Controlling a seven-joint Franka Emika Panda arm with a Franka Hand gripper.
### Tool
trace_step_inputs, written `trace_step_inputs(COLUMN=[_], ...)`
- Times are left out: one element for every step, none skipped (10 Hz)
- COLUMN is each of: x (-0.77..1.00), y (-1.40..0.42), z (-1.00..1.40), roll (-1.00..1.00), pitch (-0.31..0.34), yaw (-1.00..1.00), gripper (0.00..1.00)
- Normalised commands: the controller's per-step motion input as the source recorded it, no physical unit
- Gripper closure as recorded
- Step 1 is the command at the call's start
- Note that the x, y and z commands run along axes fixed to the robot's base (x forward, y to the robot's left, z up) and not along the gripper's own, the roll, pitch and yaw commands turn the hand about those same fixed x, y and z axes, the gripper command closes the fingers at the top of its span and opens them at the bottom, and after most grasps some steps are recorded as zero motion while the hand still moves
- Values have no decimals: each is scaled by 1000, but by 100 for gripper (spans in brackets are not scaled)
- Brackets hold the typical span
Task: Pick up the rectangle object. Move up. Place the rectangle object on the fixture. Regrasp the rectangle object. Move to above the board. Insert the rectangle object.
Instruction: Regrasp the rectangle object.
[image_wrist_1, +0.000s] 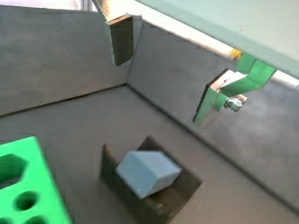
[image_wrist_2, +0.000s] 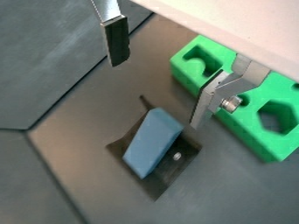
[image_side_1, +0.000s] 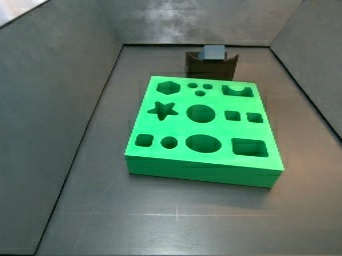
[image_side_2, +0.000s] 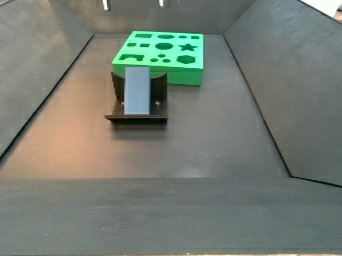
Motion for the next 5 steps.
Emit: trace_step_inputs(x=[52, 67, 80, 94, 104], y=[-28, -28, -33, -33, -40], z=[-12, -14, -15, -19, -19], roll=[1000, 1000, 1000, 1000, 1000], pitch=[46, 59, 77, 99, 130], yaw=[53, 60, 67, 78, 98], gripper=[0, 0, 0, 0, 0])
